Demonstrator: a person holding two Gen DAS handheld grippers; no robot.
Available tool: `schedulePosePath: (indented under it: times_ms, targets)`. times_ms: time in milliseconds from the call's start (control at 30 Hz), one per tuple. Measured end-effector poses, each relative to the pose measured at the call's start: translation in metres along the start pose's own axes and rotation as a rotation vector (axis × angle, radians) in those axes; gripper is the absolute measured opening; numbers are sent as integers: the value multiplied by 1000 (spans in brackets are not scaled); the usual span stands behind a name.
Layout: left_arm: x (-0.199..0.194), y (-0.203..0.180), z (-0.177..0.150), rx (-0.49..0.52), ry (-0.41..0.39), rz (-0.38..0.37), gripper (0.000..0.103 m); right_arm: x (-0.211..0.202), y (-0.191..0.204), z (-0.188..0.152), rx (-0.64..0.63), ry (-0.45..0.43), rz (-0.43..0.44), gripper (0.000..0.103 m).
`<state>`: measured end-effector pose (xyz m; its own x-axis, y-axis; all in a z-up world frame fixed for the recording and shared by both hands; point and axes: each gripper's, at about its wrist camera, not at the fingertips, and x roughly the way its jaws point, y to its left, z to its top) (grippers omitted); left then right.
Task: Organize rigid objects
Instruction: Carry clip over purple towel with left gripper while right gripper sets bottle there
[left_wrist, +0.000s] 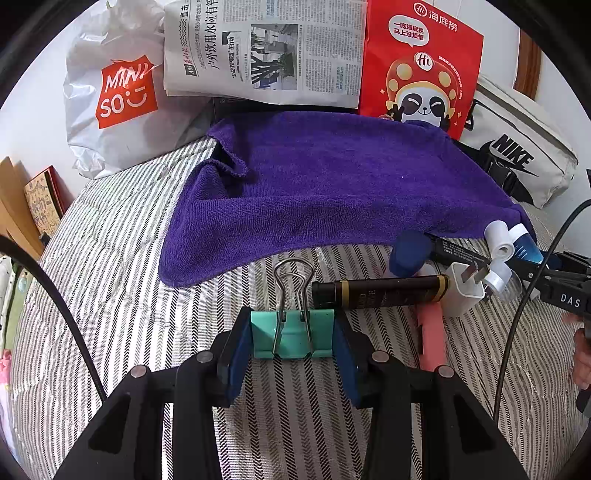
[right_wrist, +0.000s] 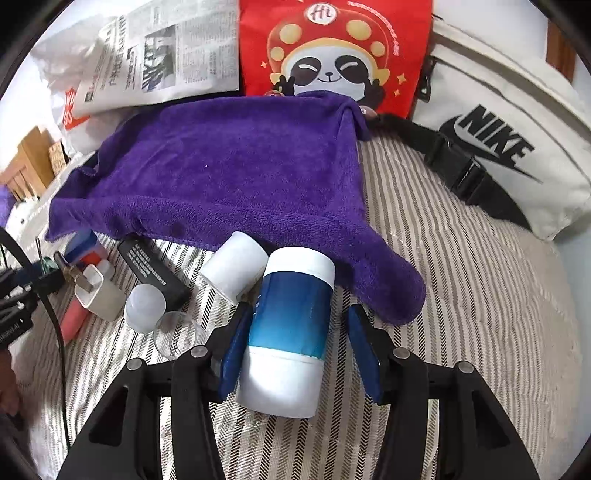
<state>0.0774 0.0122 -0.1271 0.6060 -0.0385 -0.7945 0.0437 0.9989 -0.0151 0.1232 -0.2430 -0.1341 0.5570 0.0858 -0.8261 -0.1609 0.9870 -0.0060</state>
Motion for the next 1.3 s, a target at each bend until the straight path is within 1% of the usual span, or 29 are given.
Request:
schedulePosePath:
  times_ms: [67,100,133,233,433,500,567,600,633,667,700,767,867,967,1067,1133,1300]
  targets:
    - [0,0,0,-1,0,-2,39,3,3,-1,-12,-22,-22,64]
    - [0,0,-1,-1,-1,-6,39,4,3,-3,-4,-34,-30,73]
    - [0,0,-1,-2,-1,-9,39,4,1,-3,6,-35,-22,75]
    - [-1,-1,-1,-4,-2,-11,39,3,0,-4,4,-45,-9,77]
    - [-1,0,0,-5,-2,-13,39,3,-2,-4,13,-58,-7,75]
    - [-1,0,-1,-8,-3,-15,39,1,-2,-5,18,-62,-11,73]
    - [-1,0,0,-11,-3,-19,39,-1,-4,-7,23,-70,-12,66]
    - [-1,1,0,-13,-3,-22,39,-2,-3,-7,22,-75,-11,58]
    - [-1,1,0,-17,-4,-24,39,-4,-2,-7,17,-80,2,45]
    - [-1,2,0,-19,-5,-21,39,-5,0,-8,8,-83,2,39]
    - [-1,3,1,-20,-4,-22,39,-6,3,-9,-11,-84,-13,38]
    - [-1,1,1,-20,-5,-21,39,-8,7,-11,-34,-78,-24,37]
    - [-2,2,-1,-16,-5,-27,39,-14,2,-11,-9,-48,12,37]
    - [-6,2,-3,-5,5,-26,39,-26,-4,-11,5,-60,34,37]
    - [-13,9,-4,-24,6,-50,39,-33,-9,-10,11,-62,23,36]
    - [-18,14,-2,-38,-7,-40,39,-37,-13,-9,16,-60,38,36]
    - [-24,27,5,-75,-9,-71,39,-41,-16,-4,14,-67,49,36]
